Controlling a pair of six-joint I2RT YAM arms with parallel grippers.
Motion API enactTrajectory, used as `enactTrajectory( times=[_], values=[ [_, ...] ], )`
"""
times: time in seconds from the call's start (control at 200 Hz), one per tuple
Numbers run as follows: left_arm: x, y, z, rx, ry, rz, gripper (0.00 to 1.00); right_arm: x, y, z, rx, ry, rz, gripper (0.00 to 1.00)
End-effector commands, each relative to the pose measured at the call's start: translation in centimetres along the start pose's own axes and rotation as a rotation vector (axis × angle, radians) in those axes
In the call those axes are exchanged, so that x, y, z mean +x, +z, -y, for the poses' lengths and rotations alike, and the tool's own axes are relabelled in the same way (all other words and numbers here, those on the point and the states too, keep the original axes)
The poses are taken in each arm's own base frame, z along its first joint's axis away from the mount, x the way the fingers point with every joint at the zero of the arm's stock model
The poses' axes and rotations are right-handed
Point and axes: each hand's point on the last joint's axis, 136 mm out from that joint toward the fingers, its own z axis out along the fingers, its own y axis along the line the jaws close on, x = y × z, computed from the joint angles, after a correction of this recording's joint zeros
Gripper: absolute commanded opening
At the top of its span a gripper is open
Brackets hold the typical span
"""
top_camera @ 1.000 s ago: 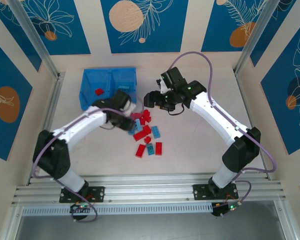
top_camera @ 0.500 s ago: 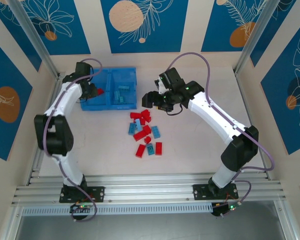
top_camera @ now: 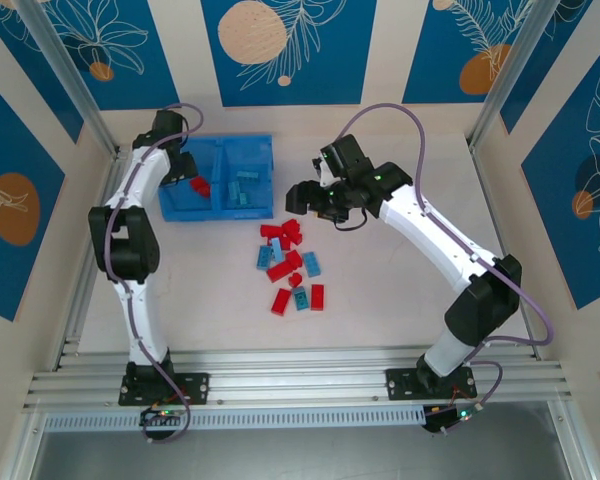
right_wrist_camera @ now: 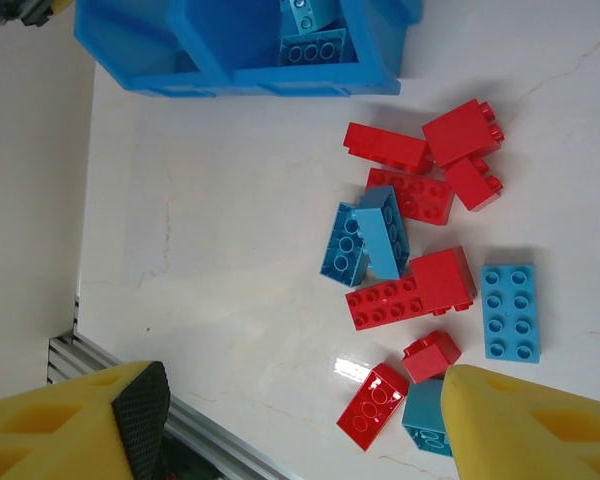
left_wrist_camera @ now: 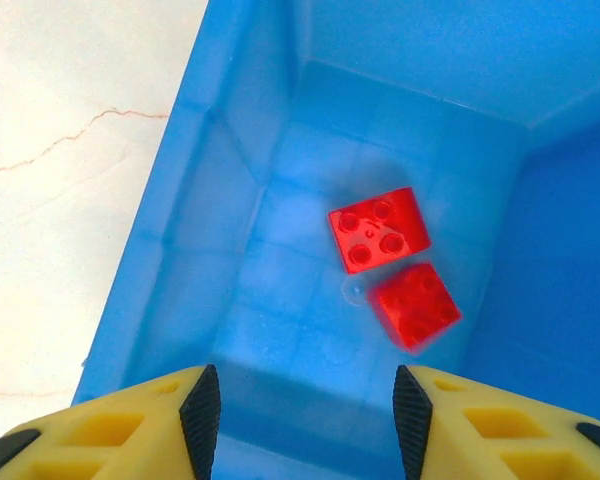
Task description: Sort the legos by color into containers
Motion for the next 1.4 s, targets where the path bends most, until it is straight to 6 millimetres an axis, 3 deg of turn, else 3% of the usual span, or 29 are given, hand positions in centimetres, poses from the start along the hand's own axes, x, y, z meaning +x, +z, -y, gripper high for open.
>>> enactTrajectory(
  times=[0.0,0.13,0.305,0.47,0.6,0.785,0.92,1.15,1.395],
  values=[
    [-0.7,-7.2,0.9,0.134,-0.030,0.055,0.51,1.3,0.8,-0.1,0.028,0.018,-0.022,0.74],
    [3.0,-13.5,2.7,0.268,0.015,0.090,0.51,2.3,3.9,-0.4,0.083,-0.016,-0.041,0.74],
    [11.3,-19.3,5.2,0.451,0.236,0.116,0.52,2.6,8.5,0.7,0.195,-0.125,-0.019,0.75],
    [18.8,-22.1,6.1,0.539,0.496,0.119,0.56,2.7,12.9,1.9,0.222,-0.168,-0.058,0.75],
    [22.2,-22.6,5.5,0.576,0.563,0.115,0.62,3.6,16.3,2.3,0.213,-0.187,-0.131,0.71],
    [22.7,-22.5,4.7,0.549,0.598,0.120,0.64,4.8,19.7,3.8,0.246,-0.184,-0.194,0.60],
    [22.4,-22.1,4.8,0.539,0.604,0.124,0.65,5.0,19.8,4.9,0.297,-0.173,-0.201,0.45],
    [22.1,-21.4,5.2,0.539,0.566,0.133,0.67,4.1,16.5,3.1,0.239,-0.217,-0.140,0.26],
    [20.6,-22.0,4.7,0.490,0.548,0.193,0.70,1.7,10.5,-1.2,0.145,-0.265,-0.033,0.25]
  ],
)
